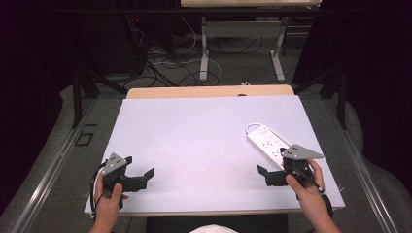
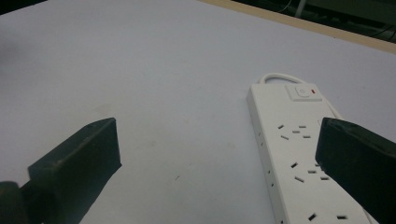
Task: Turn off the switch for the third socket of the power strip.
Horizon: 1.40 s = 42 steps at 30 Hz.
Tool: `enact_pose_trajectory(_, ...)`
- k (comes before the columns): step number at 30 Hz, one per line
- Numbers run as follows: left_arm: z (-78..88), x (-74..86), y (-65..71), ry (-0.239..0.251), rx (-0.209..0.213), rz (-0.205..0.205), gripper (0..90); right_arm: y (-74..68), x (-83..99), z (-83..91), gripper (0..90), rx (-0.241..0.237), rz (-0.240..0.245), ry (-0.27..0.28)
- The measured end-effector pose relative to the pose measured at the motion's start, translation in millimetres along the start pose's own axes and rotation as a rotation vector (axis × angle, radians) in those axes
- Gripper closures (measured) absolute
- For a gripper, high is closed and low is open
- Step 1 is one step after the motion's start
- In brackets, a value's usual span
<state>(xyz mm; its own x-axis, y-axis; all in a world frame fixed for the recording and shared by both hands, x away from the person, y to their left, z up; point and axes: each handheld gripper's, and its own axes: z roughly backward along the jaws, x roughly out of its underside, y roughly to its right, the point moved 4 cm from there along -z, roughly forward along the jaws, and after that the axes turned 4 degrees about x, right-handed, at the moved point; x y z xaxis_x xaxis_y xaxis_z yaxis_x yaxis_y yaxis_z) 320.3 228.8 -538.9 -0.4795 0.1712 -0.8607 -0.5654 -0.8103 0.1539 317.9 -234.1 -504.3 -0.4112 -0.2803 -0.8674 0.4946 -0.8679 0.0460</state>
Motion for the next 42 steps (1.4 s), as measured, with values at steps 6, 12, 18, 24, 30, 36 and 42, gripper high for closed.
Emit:
enact_pose_trajectory(6, 0.2, -0.2, -0.4, -0.003, -0.003, -0.011, 1.6, 2.3, 10.4, 4.6, 0.0, -0.002, 0.0, 0.017)
enact_pose_trajectory(12, -0.5, 0.1, 0.4, -0.002, 0.001, 0.0, 1.6, 2.5, 19.8, 6.3, 0.0, -0.006, -0.01, 0.021)
enact_pose_trajectory(18, -0.1, 0.2, 0.1, -0.007, 0.006, -0.001, 1.7, 4.1, 29.1, 5.7, 0.0, 0.002, -0.019, 0.044)
enact_pose_trajectory(24, -0.6, 0.2, 0.5, -0.006, 0.007, 0.001, 1.8, 6.4, 39.9, 0.3, 0.0, 0.016, -0.02, 0.036)
enact_pose_trajectory(30, -0.7, 0.4, 0.1, -0.01, 0.007, 0.002, 1.8, 7.8, 49.3, -5.3, 0.0, 0.012, -0.022, 0.018)
enact_pose_trajectory(36, -1.2, 0.6, -0.3, -0.016, 0.007, -0.015, 1.8, 8.8, 54.2, -9.0, 0.0, 0.022, -0.012, 0.009)
enact_pose_trajectory(42, -1.7, 0.8, 0.2, -0.017, 0.01, -0.009, 1.8, 9.0, 58.7, -11.4, 0.0, 0.011, -0.014, -0.012)
